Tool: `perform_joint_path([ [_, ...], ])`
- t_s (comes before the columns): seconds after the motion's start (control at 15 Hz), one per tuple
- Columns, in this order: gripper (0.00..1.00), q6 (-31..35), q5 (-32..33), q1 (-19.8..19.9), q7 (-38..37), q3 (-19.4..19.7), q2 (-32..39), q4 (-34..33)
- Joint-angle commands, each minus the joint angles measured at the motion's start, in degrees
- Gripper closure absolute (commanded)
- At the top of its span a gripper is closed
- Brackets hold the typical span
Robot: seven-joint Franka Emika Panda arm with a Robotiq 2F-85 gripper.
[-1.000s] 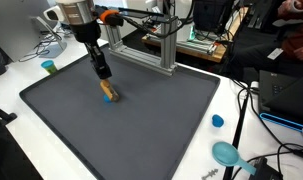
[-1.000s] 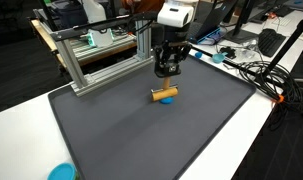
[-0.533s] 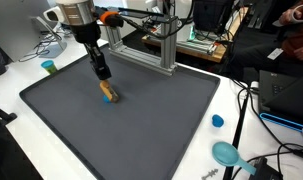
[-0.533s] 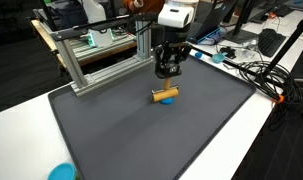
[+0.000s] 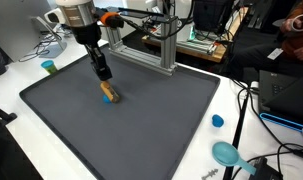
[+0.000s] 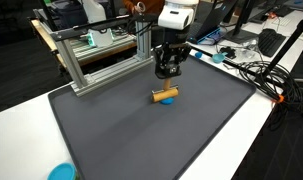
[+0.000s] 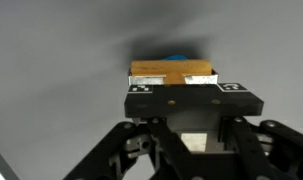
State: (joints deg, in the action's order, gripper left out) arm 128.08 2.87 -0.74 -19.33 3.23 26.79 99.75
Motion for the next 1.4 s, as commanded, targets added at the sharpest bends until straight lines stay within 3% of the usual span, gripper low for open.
perform_joint_path([
  [0.0,0.79,0.73,-3.07,0.69,2.36,-0.76,5.51,-1.14],
  [0.47,0.79,1.7,-8.12,2.96,6.26,-1.29,6.83,-2.12],
  [1.33,0.79,7.22,-5.31,1.05,3.42,0.34,7.55,-2.23],
])
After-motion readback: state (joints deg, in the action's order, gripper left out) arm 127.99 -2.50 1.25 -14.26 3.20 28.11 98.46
